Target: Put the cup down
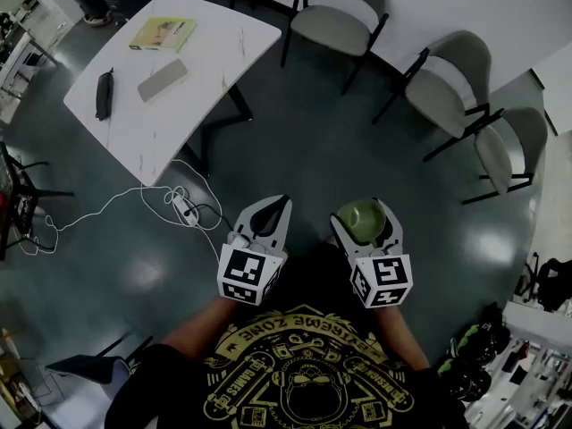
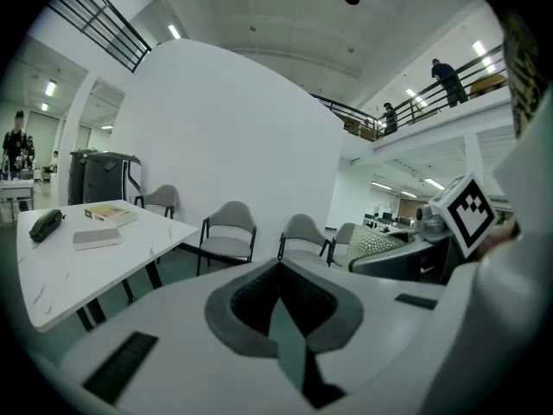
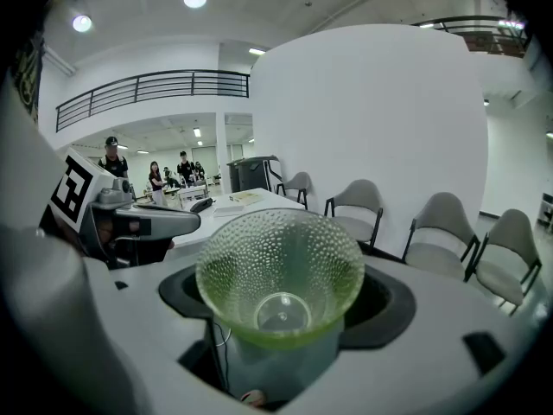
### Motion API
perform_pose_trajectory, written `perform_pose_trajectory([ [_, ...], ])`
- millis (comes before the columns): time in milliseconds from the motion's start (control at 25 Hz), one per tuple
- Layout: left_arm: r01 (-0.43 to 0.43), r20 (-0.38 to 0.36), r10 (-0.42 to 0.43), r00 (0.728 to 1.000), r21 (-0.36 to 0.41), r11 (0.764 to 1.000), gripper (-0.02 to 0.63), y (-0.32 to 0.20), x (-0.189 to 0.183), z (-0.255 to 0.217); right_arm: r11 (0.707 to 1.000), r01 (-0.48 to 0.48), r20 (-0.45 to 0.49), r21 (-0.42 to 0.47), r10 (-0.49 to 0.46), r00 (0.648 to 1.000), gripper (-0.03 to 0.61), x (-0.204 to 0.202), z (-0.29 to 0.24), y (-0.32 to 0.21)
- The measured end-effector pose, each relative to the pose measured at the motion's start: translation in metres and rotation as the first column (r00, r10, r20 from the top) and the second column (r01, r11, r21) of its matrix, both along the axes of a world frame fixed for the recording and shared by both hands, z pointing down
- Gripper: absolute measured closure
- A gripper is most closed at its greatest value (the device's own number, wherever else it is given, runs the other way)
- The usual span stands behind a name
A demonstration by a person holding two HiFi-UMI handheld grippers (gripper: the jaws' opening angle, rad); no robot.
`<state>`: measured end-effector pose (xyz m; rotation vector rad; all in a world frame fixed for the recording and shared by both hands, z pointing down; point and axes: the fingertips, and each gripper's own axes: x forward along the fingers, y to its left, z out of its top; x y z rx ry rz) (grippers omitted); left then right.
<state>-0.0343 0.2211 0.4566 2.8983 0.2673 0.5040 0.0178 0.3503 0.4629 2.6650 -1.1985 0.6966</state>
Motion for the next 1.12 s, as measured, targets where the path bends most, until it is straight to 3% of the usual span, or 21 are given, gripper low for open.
perform_pose_trajectory([
  [400,0.12,0.001,-0.12,0.993,-0.004,0.993,0.607,-0.02,-0.017,0.002,0.993,0.12,-0.008,0.005,-0.12,0.993,0.184,-0.001,-0.006,-0.025],
  [680,0.23,-0.002,-0.23,0.973,0.008,0.973,0.607,-0.038,-0.014,0.003,0.972,0.236,-0.007,0.017,-0.236,0.972,0.183,0.011,0.0,-0.051],
  [1120,0.34,-0.005,-0.34,0.94,-0.003,0.94,0.607,-0.048,0.049,-0.003,0.924,0.382,-0.028,0.011,-0.382,0.924,0.184,0.077,-0.009,-0.078],
])
